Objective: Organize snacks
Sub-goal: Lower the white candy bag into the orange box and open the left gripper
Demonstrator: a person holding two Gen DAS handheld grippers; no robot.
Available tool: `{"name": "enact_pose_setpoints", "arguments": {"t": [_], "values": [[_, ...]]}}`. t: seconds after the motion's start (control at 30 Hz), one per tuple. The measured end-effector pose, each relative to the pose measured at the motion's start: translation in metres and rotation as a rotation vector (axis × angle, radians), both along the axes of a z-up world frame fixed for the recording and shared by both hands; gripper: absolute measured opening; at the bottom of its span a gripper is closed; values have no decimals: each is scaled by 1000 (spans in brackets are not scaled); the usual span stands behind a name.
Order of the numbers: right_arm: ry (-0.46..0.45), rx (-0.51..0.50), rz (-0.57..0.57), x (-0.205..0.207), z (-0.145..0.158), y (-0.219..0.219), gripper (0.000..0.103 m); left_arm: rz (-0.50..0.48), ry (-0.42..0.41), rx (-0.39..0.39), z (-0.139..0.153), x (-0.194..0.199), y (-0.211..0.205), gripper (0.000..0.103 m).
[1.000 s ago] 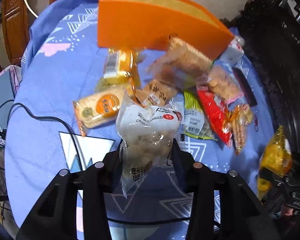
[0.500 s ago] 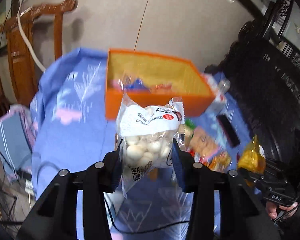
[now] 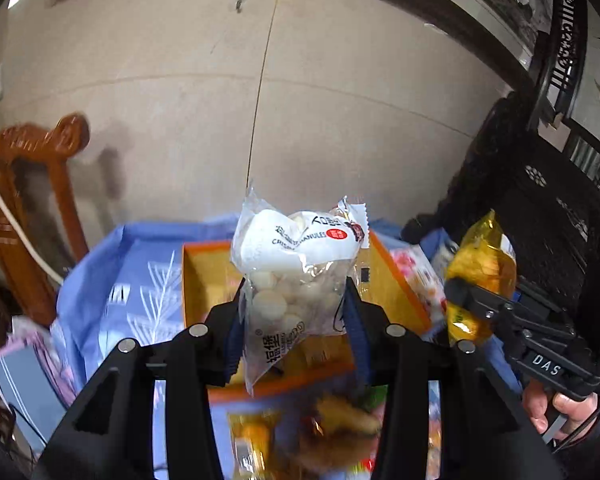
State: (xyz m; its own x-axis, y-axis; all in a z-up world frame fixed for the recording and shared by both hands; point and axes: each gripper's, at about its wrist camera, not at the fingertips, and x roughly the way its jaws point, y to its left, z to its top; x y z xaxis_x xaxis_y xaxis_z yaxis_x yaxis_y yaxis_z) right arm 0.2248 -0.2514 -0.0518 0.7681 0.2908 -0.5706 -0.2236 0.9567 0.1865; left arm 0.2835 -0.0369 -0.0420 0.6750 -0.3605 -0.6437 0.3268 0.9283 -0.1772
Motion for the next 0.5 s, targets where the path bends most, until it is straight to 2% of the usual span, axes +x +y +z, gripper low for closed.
{"name": "enact_pose_setpoints", "arguments": {"t": [0.03,0.07,0.1,0.13,0.17,0.27,0.5], "values": [[-5,-9,-3,9,1,1,38,9,-3,4,1,10,-2,46],[-7,-23,-14,17,1,1,44,27,0,10,1,19,-4,48],[1,-42,-28,26,0,2,71,48,6,14,0,26,-5,66],[9,-61,-51,30,0,2,92,71,13,19,-2,30,-3,79],[5,-75,-77,32,1,2,93,112,18,21,-3,33,1,95],[-25,-92,-86,17,-1,-1,93,134,9,-6,-5,27,14,97],[92,-104,-65,-33,-40,-18,93,144,108,13,-48,-12,37,98]]}}
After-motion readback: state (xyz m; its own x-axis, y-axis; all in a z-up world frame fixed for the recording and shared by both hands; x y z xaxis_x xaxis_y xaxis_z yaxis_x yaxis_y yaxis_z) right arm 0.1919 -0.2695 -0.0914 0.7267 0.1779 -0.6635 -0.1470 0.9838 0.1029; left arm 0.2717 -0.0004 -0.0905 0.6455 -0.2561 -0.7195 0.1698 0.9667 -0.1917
